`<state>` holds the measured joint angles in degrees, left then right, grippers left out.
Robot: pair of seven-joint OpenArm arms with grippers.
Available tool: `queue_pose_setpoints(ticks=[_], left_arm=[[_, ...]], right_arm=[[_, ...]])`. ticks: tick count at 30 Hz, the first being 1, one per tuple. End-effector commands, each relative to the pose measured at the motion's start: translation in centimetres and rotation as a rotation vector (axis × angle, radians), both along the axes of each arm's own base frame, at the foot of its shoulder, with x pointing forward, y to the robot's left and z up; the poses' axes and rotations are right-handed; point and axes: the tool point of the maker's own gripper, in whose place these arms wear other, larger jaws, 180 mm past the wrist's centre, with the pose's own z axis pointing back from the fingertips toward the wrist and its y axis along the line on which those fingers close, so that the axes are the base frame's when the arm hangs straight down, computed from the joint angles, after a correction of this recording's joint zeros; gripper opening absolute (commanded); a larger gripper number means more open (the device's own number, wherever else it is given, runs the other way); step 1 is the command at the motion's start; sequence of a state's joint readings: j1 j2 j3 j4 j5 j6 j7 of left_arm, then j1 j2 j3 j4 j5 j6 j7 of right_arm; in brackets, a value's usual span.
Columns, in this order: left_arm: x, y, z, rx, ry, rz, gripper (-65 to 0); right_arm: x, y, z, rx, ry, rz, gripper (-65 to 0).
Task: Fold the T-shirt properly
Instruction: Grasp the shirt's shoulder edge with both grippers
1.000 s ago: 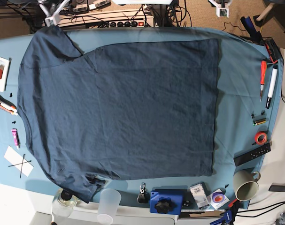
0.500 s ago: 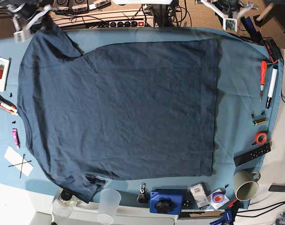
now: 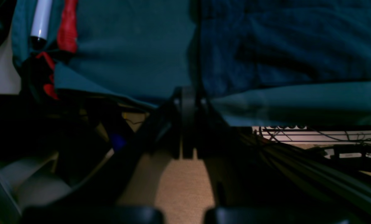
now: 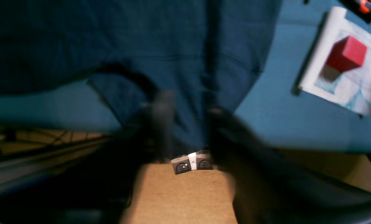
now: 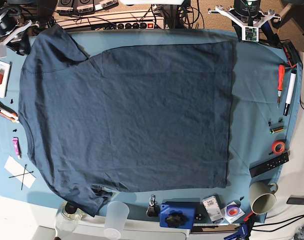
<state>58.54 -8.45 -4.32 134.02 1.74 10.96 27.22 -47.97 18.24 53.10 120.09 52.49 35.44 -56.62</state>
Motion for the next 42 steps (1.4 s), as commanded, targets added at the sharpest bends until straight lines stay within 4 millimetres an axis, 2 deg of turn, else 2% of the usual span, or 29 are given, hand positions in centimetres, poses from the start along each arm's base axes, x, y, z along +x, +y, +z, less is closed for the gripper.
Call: queue_pose_setpoints(ticks=[1,2,5,7,10,20,28,33,37,42], left_arm=[[0.0,0.1,0.7,0.007,-0.020,-0.003,-65.0],[0.0,0.1,0.7,0.007,-0.020,-0.003,-62.2],[0.0,0.1,0.7,0.007,-0.019,-0.003,-51.1],[0.0,0.1,0.7,0.007,-0.019,-0.003,-48.3],[0.0,0.1,0.7,0.006,-0.019,-0.003,-48.4],[-0.4,0.1,0.2,0.005,0.016,0.002,-48.4],[-0.5,0.1,0.2,0.005,0.018,0.002,-48.4],[-0.4,0.1,0.2,0.005,0.017,0.002,-48.4],[-0.4,0.1,0.2,0.005,0.017,0.002,-48.4],[-0.4,0.1,0.2,0.006,0.017,0.002,-48.4]], right_arm=[[0.2,-0.2,0.6,-0.019,-0.004,0.014,-34.6],[0.0,-0.2,0.5,-0.018,0.007,0.011,-31.0],[-0.2,-0.1,0.3,-0.014,0.017,0.004,-30.7],[-0.4,-0.2,0.0,-0.013,0.032,0.003,-30.7],[-0.2,-0.6,-0.2,-0.003,0.026,-0.015,-30.7],[0.2,-4.7,-3.9,0.180,0.031,-0.179,-30.7],[1.3,-6.8,-5.8,0.307,0.002,-0.252,-30.7],[1.0,-6.3,-7.8,0.369,0.029,-0.254,-30.7],[0.8,-4.8,-10.2,0.432,0.074,-0.250,-30.7],[1.0,-2.7,-11.8,0.478,0.125,-0.210,-30.7]])
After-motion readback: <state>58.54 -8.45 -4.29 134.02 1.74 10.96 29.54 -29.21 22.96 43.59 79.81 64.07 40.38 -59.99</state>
